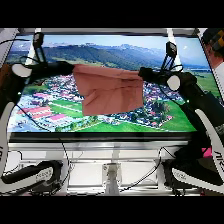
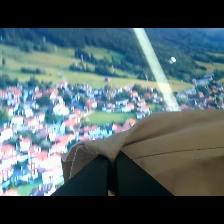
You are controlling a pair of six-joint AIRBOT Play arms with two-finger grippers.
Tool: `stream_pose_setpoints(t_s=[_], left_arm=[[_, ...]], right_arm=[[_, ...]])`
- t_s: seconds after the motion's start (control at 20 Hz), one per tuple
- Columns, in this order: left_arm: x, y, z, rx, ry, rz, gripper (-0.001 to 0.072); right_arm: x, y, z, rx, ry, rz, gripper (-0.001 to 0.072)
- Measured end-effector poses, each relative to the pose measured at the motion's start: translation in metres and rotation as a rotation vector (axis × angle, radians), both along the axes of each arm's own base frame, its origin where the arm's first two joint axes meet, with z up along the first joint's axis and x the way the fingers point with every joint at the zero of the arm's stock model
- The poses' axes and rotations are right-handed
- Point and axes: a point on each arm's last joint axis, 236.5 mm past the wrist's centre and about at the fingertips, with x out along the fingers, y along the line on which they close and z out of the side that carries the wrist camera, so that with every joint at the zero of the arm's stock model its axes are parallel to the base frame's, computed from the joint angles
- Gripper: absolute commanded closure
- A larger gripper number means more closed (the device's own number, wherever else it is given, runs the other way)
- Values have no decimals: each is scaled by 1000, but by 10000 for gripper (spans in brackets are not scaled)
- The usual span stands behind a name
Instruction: Fold the clothes and pants, and hang the long-sleeved shirts on hangers.
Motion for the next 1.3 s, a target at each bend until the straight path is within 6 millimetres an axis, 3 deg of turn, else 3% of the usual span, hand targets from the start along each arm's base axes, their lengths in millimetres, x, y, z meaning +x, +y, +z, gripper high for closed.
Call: stream_pose_setpoints(t_s=[0.15,0.3,0.5,0.75,0.9,1.1,1.3], left_arm=[[10,-26,-16,35,-30,-25,686],[6,-51,-40,34,19,-65,686],[-17,-75,-61,-15,151,-121,686],[-62,-97,-82,-47,345,-235,686],[-88,-94,-97,-2,454,-281,686],[-120,-75,-120,109,600,-313,686],[-135,-63,-128,163,669,-324,685]], right_arm=[[-2,-17,-16,9,60,17,691],[-17,-27,-37,24,169,53,692],[-50,-32,-55,65,327,136,691],[-99,-28,-64,113,520,248,691],[-121,-24,-65,130,597,301,691],[-145,-18,-62,154,681,360,690],[-159,-13,-62,165,730,396,690]])
